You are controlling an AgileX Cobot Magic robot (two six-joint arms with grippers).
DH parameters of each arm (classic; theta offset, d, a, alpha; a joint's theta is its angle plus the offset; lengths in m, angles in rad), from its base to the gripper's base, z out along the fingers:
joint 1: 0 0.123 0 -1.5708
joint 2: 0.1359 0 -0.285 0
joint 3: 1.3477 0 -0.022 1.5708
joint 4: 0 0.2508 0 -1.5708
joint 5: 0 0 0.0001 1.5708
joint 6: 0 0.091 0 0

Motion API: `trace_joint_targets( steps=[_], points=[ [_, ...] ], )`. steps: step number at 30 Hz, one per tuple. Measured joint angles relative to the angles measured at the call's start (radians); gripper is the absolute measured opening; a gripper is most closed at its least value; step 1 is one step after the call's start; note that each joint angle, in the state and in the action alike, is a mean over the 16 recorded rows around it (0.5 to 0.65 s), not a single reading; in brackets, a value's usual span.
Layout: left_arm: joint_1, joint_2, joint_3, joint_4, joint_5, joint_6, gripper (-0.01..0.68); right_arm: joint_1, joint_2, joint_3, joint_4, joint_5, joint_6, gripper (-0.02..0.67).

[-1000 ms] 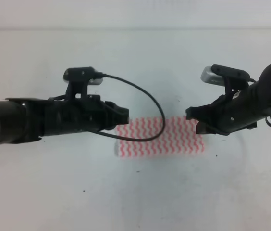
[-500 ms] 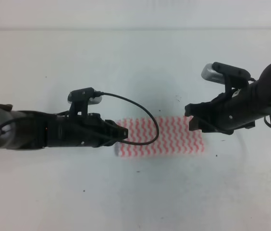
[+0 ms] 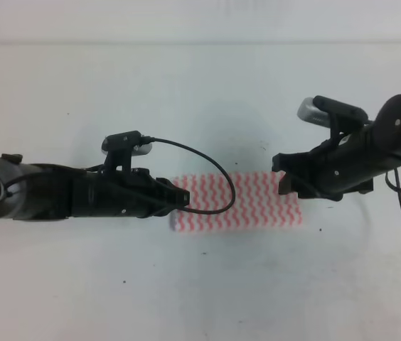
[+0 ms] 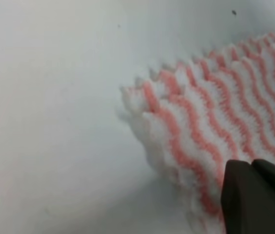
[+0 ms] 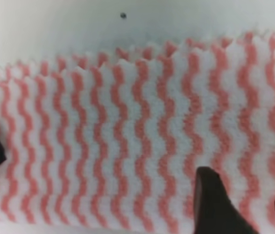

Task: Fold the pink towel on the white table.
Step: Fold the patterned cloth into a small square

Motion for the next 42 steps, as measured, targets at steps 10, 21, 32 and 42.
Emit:
trace_joint_targets(
  steps=[10,21,32,42],
  points=[
    [0.000,0.000,-0.001,-0.005,0.008,0.000,-0.005,-0.013,0.066,-0.045,-0.007,0.038,0.012,0.267],
    [0.000,0.000,-0.002,-0.001,0.014,0.000,-0.005,-0.019,0.106,-0.050,-0.015,0.056,0.012,0.267],
    [0.000,0.001,-0.002,0.004,0.014,0.001,-0.005,-0.021,0.136,-0.056,-0.009,0.046,0.012,0.267],
    [0.000,0.000,-0.002,0.002,0.022,0.000,-0.005,-0.024,0.150,-0.059,-0.009,0.049,0.013,0.222]
  ],
)
